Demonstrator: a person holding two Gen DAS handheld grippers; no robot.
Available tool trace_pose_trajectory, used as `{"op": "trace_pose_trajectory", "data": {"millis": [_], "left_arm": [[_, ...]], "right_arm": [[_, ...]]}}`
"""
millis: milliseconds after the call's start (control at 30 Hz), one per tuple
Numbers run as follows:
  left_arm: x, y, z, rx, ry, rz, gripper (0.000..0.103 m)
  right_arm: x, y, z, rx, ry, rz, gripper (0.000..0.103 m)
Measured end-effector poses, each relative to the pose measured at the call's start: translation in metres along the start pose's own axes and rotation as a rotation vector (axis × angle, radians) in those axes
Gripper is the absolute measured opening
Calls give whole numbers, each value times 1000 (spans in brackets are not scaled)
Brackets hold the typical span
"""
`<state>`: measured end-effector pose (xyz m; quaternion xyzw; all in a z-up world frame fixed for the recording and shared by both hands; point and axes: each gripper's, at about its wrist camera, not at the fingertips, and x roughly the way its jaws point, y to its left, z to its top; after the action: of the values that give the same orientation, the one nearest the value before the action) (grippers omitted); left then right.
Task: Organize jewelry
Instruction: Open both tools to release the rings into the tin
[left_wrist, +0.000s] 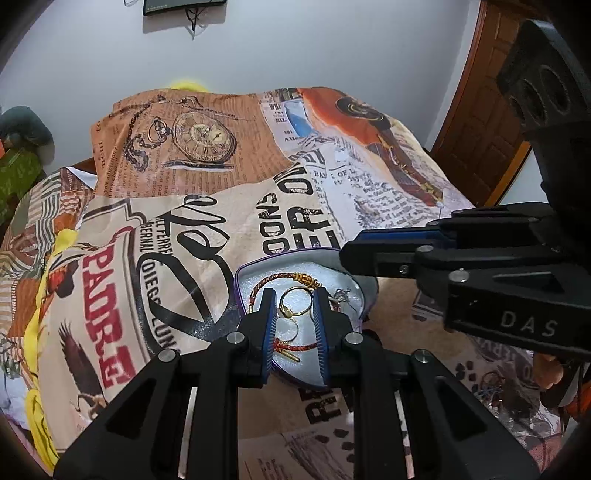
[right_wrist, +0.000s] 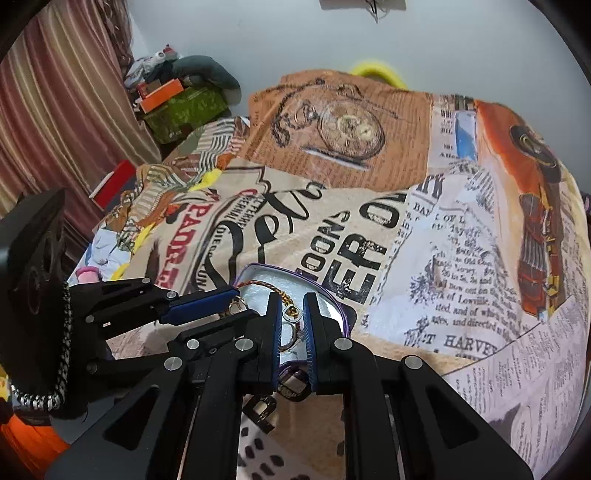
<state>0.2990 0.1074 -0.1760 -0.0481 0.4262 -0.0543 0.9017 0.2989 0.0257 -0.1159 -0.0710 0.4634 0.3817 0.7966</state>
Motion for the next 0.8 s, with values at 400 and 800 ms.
{"op": "trace_pose_trajectory", "data": {"millis": [400,800], "left_arm": [[8,3,-2,-4,16,9,19],[3,-7,-6,20,35,17,23]], "right_arm": [[18,-3,1,-7,40,-10,10],[11,1,0,-17,68,-36,17]]}}
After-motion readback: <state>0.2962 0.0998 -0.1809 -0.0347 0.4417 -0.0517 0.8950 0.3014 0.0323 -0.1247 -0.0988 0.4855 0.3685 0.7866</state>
